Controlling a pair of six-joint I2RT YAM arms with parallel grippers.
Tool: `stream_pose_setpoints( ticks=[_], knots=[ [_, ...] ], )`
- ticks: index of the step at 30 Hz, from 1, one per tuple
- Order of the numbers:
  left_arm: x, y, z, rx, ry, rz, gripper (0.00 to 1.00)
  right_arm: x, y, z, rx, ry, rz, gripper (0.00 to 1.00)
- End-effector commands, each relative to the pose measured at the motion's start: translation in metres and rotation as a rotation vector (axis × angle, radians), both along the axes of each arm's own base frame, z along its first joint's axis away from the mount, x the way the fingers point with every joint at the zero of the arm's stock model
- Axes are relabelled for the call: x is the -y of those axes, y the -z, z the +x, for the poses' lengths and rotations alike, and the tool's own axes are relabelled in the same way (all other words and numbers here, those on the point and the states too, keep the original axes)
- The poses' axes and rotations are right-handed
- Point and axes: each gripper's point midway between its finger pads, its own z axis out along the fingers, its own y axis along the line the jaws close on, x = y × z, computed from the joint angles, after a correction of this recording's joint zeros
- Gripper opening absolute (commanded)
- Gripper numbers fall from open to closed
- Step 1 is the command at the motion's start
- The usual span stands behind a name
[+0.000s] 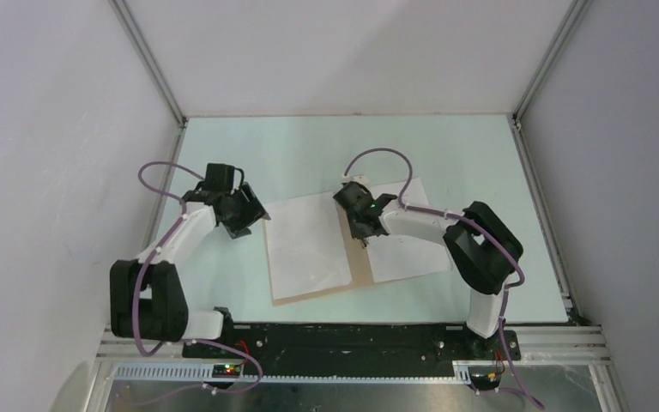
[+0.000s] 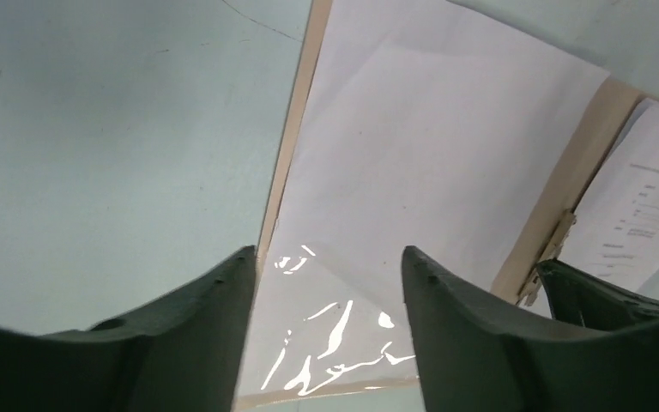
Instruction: Put the files into the folder
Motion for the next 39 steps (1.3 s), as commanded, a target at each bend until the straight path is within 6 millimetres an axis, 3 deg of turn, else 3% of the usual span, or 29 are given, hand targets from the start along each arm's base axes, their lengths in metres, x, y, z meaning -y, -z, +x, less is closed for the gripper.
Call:
stream_pose_setpoints(
  ticks=[1,9,22,29,39],
  knots=[
    [-0.01,-0.023,0.001,0.107,0.017,0.026,0.75,-0.012,-0.028,0.004,-0.023,-0.012,0.207,0.0],
    [-0.002,-0.004,-0.01,0.045,0.082,-0.016,0.98,-0.008,-0.07,0.009,-0.008,-0.023,0.353,0.0],
    [0.028,-0.008,-0.006,0.043,0.153,-0.187,1.0,0.002,-0.099,0.011,-0.013,-0.014,0.469,0.0],
    [0.055,-0.048,-0.003,0.144,0.229,-0.316,1.0,-0.004,-0.096,0.013,-0.028,-0.005,0.498,0.0],
    [0.069,-0.106,-0.01,0.312,0.284,-0.342,1.0,-0.025,-0.053,0.012,-0.072,0.075,0.465,0.0]
  ],
)
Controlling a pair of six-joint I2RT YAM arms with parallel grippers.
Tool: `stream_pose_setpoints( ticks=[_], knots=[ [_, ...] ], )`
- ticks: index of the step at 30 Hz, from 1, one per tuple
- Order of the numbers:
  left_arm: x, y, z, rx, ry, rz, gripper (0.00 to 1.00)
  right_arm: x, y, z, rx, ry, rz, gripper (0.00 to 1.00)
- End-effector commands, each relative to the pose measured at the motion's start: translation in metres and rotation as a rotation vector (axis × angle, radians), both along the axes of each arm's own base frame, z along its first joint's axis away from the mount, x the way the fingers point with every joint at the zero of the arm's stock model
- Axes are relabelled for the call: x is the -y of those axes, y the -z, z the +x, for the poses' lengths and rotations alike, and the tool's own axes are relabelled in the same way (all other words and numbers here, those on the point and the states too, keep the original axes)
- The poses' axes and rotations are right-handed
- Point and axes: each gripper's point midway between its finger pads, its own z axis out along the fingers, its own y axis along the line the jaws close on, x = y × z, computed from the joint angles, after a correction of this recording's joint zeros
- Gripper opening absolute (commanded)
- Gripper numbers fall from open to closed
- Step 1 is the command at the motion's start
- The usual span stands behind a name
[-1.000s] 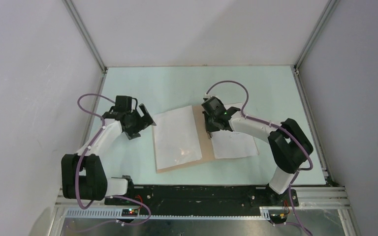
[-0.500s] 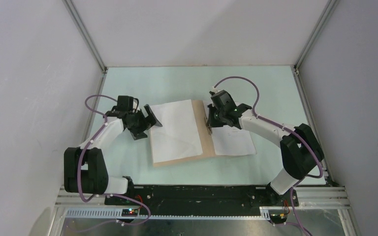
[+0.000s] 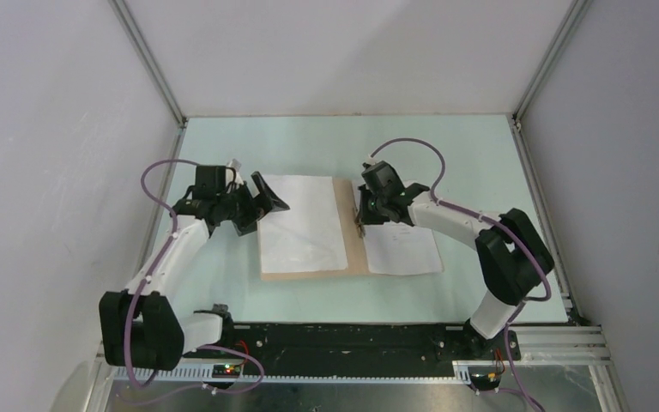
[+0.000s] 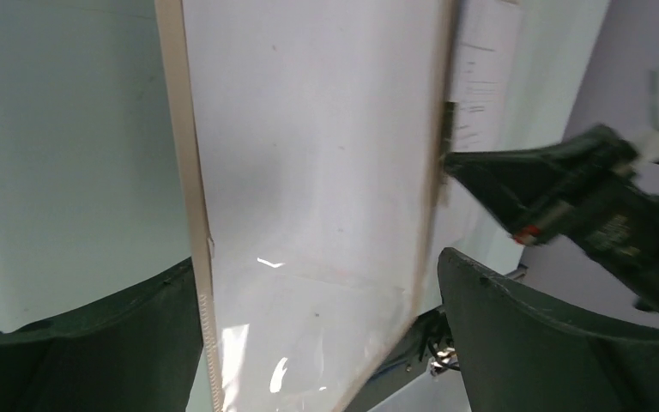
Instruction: Put the files into the folder
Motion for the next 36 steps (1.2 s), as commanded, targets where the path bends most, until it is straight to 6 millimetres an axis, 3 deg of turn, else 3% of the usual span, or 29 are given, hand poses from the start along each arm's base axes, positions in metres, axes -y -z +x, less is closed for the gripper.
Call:
stream_pose_setpoints(
  ticks=[1,8,13,18,22,27,31,35,36],
  knots=[
    [0.017,-0.051,0.003,0.139,0.05,-0.066,1.0,-0.028,0.006,0.006,0.031,0.046,0.048,0.0],
    [0.028,-0.079,0.007,0.235,0.073,-0.026,1.0,-0.054,0.03,-0.002,0.014,0.079,0.044,0.0],
    [0.05,-0.11,0.011,0.316,0.118,-0.009,1.0,-0.078,0.023,-0.005,0.011,0.079,0.103,0.0],
    [0.063,-0.123,0.014,0.346,0.117,0.028,1.0,-0.091,0.014,-0.003,0.006,0.083,0.162,0.03],
    [0.078,-0.125,0.015,0.353,0.126,0.048,1.0,-0.096,0.014,-0.005,-0.034,0.074,0.205,0.17],
    [0.098,-0.133,0.017,0.375,0.142,0.069,1.0,-0.098,-0.01,-0.006,-0.02,0.043,0.256,0.41],
    [0.108,-0.136,0.016,0.378,0.147,0.083,1.0,-0.098,-0.017,-0.003,-0.028,0.04,0.289,0.45],
    [0.119,-0.135,0.017,0.37,0.153,0.082,1.0,-0.085,-0.016,-0.005,-0.054,0.075,0.282,0.47],
    [0.124,-0.138,0.015,0.376,0.162,0.079,1.0,-0.079,-0.026,-0.003,-0.043,0.091,0.301,0.47]
  ],
)
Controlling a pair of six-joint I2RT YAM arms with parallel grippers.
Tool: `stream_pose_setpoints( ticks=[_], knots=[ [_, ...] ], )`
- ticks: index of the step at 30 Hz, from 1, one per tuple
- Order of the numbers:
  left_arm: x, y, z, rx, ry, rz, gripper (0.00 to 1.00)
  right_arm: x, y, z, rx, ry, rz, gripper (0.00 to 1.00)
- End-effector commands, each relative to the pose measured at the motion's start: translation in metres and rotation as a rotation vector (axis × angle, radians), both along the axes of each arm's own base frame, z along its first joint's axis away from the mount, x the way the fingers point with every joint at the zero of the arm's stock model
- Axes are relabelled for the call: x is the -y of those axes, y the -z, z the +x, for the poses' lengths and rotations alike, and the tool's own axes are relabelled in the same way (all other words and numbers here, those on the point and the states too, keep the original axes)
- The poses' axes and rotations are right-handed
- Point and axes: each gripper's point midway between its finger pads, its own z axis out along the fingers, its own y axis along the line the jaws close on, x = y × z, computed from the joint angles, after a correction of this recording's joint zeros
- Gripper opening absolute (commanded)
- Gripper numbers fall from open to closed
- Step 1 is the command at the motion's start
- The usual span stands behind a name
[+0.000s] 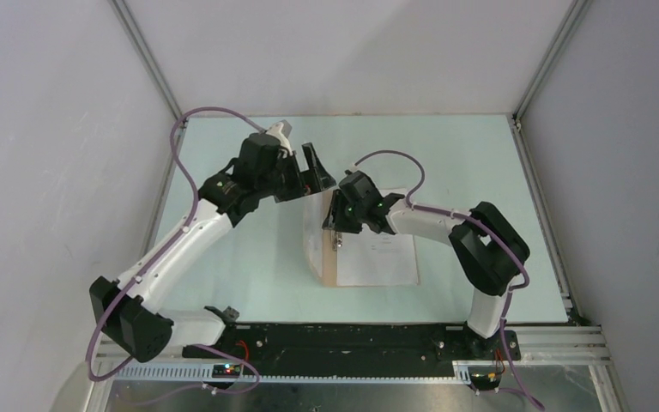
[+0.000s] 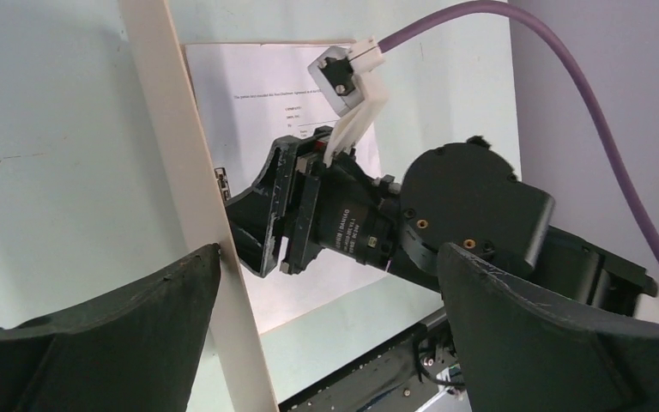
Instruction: Put the files into the folder
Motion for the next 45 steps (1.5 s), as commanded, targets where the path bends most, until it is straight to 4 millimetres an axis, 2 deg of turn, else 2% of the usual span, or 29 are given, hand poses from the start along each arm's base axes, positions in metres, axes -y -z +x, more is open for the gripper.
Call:
stream_pose_setpoints(
  ticks=[1,2,3,4,5,6,7,8,9,10,11,12,13,14,15,16,17,18,19,20,23,28,30,34,36,39,42,45],
  knots=[
    [0.012,-0.019,0.008,0.046,-0.032,-0.013,1.0,0.011,-0.044,0.008,0.037,0.049,0.096,0.48],
    [0.017,-0.023,0.007,0.052,-0.025,-0.019,1.0,0.02,-0.058,0.012,0.058,0.07,0.121,0.51],
    [0.019,-0.024,0.008,0.053,-0.029,-0.022,1.0,0.029,-0.055,0.009,0.049,0.085,0.108,0.52],
    [0.025,-0.027,0.008,0.058,-0.022,-0.025,1.0,0.041,-0.07,0.013,0.075,0.11,0.123,0.55],
    [0.028,-0.027,0.008,0.055,-0.025,-0.031,1.0,0.056,-0.067,0.013,0.071,0.141,0.101,0.56],
    [0.034,-0.028,0.008,0.06,-0.021,-0.035,1.0,0.066,-0.081,0.012,0.099,0.157,0.109,0.58],
    [0.037,-0.029,0.007,0.057,-0.025,-0.043,1.0,0.085,-0.074,0.012,0.089,0.201,0.071,0.59],
    [0.045,-0.027,0.007,0.06,-0.02,-0.051,1.0,0.099,-0.087,0.012,0.124,0.235,0.068,0.6],
    [0.049,-0.027,0.007,0.055,-0.024,-0.072,1.0,0.121,-0.078,0.01,0.106,0.281,0.028,0.61],
    [0.059,-0.024,0.007,0.06,-0.009,-0.099,1.0,0.135,-0.092,0.008,0.145,0.32,0.036,0.62],
    [0.065,-0.023,0.008,0.052,-0.011,-0.132,1.0,0.158,-0.095,0.001,0.153,0.367,0.029,0.63],
    [0.074,-0.02,0.009,0.063,0.009,-0.172,1.0,0.174,-0.087,-0.004,0.151,0.402,0.003,0.64],
    [0.08,-0.019,0.009,0.056,0.01,-0.203,1.0,0.192,-0.1,-0.01,0.182,0.443,0.012,0.65],
    [0.09,-0.014,0.01,0.067,0.039,-0.246,1.0,0.207,-0.096,-0.014,0.194,0.476,-0.019,0.67],
    [0.095,0.003,0.009,0.033,0.043,-0.261,1.0,0.222,-0.107,-0.022,0.227,0.503,-0.02,0.68],
    [0.106,-0.007,0.012,0.061,0.063,-0.337,1.0,0.234,-0.102,-0.029,0.223,0.526,-0.054,0.69],
    [0.113,0.003,0.014,0.058,0.073,-0.354,1.0,0.244,-0.114,-0.033,0.261,0.544,-0.043,0.7],
    [0.117,0.009,0.014,0.043,0.08,-0.36,1.0,0.251,-0.111,-0.039,0.255,0.552,-0.062,0.72],
    [0.123,0.026,0.017,0.02,0.08,-0.344,1.0,0.256,-0.118,-0.042,0.275,0.561,-0.055,0.72],
    [0.124,0.033,0.018,0.014,0.077,-0.336,1.0,0.26,-0.117,-0.046,0.269,0.564,-0.064,0.73],
    [0.129,0.072,0.027,-0.035,0.057,-0.286,1.0,0.265,-0.121,-0.051,0.278,0.577,-0.063,0.73],
    [0.132,0.127,0.04,-0.085,0.038,-0.185,1.0,0.262,-0.123,-0.051,0.28,0.562,-0.047,0.74],
    [0.134,0.157,0.043,-0.13,0.037,-0.141,1.0,0.26,-0.123,-0.05,0.279,0.554,-0.043,0.74],
    [0.134,0.19,0.041,-0.183,0.036,-0.098,1.0,0.259,-0.121,-0.05,0.275,0.55,-0.046,0.75],
    [0.135,0.196,0.041,-0.189,0.043,-0.087,1.0,0.259,-0.121,-0.049,0.275,0.549,-0.05,0.76],
    [0.136,0.192,0.044,-0.167,0.055,-0.072,1.0,0.256,-0.121,-0.047,0.278,0.536,-0.045,0.77],
    [0.133,0.166,0.05,-0.131,0.055,-0.036,1.0,0.251,-0.125,-0.045,0.279,0.51,-0.031,0.78],
    [0.117,0.12,0.052,-0.055,0.049,0.027,1.0,0.243,-0.132,-0.041,0.285,0.473,-0.016,0.81]
  ],
)
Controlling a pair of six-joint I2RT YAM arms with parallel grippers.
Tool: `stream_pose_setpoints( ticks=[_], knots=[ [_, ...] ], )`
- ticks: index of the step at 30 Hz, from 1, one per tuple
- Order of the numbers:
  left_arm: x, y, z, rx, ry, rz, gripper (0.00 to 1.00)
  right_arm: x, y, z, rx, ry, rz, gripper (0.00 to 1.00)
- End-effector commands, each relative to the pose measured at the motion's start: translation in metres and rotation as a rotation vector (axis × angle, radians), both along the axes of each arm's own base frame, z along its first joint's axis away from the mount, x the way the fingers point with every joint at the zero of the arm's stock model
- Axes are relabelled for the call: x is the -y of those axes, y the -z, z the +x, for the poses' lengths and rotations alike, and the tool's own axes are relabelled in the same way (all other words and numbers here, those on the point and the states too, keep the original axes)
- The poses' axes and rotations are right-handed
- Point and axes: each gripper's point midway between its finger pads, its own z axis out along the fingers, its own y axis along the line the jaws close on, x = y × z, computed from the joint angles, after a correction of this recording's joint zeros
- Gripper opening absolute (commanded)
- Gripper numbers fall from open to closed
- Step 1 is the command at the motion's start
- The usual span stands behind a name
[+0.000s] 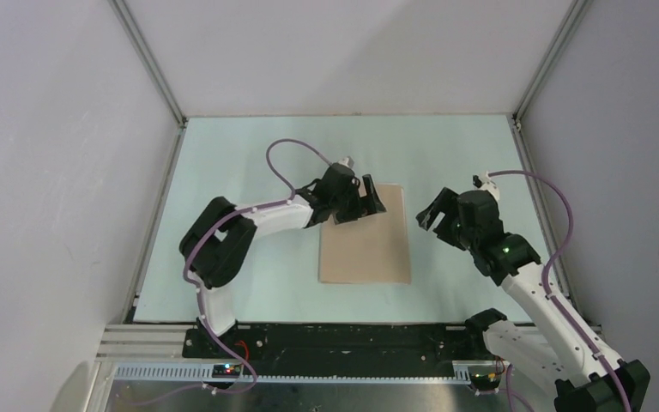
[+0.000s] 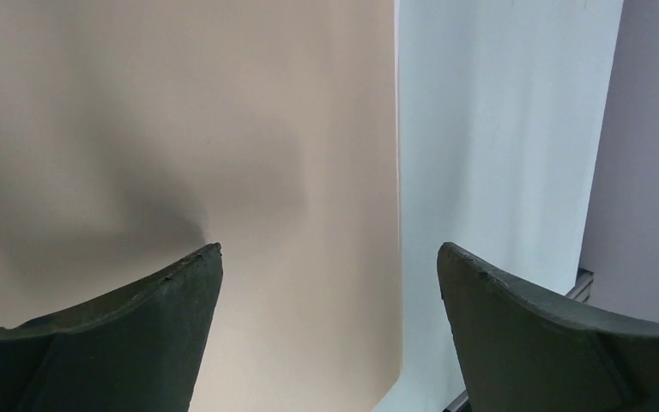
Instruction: Put the files into the folder
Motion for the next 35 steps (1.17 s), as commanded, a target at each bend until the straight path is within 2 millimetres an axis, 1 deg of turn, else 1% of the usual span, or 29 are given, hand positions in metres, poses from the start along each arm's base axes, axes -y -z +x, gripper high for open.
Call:
stream_pose_setpoints(
  ticks=[1,2,3,4,5,6,7,8,9,10,11,12,13,14,16,17,18,19,23,27,35],
  knots=[
    [-0.02,-0.091,0.015,0.196,0.005,0.074,1.0,-0.015,-0.026,0.011,0.065,-0.066,0.035,0.86],
    [-0.032,-0.11,0.013,0.225,-0.011,0.094,1.0,-0.018,-0.027,0.013,0.066,-0.08,0.039,0.89],
    [-0.039,-0.123,0.014,0.262,-0.015,0.113,1.0,-0.023,-0.035,0.014,0.082,-0.1,0.057,0.93],
    [-0.053,-0.143,0.013,0.295,-0.043,0.125,1.0,-0.026,-0.035,0.016,0.079,-0.11,0.059,0.95],
    [-0.061,-0.152,0.011,0.317,-0.043,0.14,1.0,-0.03,-0.042,0.017,0.092,-0.125,0.068,0.98],
    [-0.078,-0.165,0.008,0.332,-0.066,0.154,1.0,-0.032,-0.043,0.019,0.093,-0.132,0.068,0.99],
    [-0.086,-0.17,0.007,0.344,-0.068,0.172,1.0,-0.036,-0.048,0.02,0.109,-0.143,0.076,0.99],
    [-0.104,-0.178,0.004,0.347,-0.098,0.196,1.0,-0.038,-0.05,0.021,0.115,-0.148,0.078,0.99],
    [-0.114,-0.181,0.002,0.354,-0.107,0.216,1.0,-0.041,-0.054,0.022,0.126,-0.159,0.085,0.99],
    [-0.131,-0.188,-0.002,0.36,-0.133,0.239,1.0,-0.042,-0.055,0.023,0.131,-0.162,0.088,0.99],
    [-0.14,-0.19,-0.004,0.373,-0.135,0.264,1.0,-0.043,-0.057,0.024,0.137,-0.166,0.092,0.99],
    [-0.155,-0.196,-0.009,0.389,-0.161,0.29,1.0,-0.044,-0.057,0.024,0.137,-0.167,0.092,0.99],
    [-0.162,-0.199,-0.011,0.408,-0.158,0.312,1.0,-0.044,-0.056,0.025,0.135,-0.167,0.089,0.99],
    [-0.175,-0.204,-0.016,0.421,-0.179,0.333,1.0,-0.043,-0.055,0.026,0.133,-0.164,0.084,0.99],
    [-0.193,-0.207,-0.024,0.441,-0.204,0.363,1.0,-0.043,-0.05,0.027,0.122,-0.163,0.073,0.99],
    [-0.201,-0.213,-0.028,0.462,-0.214,0.367,1.0,-0.043,-0.049,0.029,0.117,-0.162,0.07,0.99],
    [-0.207,-0.209,-0.03,0.458,-0.221,0.382,1.0,-0.042,-0.048,0.03,0.117,-0.156,0.068,0.99],
    [-0.213,-0.214,-0.033,0.476,-0.232,0.389,1.0,-0.043,-0.048,0.032,0.119,-0.153,0.067,0.99],
    [-0.221,-0.214,-0.036,0.484,-0.238,0.41,1.0,-0.043,-0.051,0.037,0.141,-0.151,0.066,1.0],
    [-0.222,-0.213,-0.035,0.476,-0.25,0.402,1.0,-0.041,-0.053,0.038,0.152,-0.14,0.058,0.99],
    [-0.223,-0.2,-0.035,0.45,-0.233,0.419,1.0,-0.036,-0.05,0.039,0.145,-0.13,0.047,0.99]
  ],
)
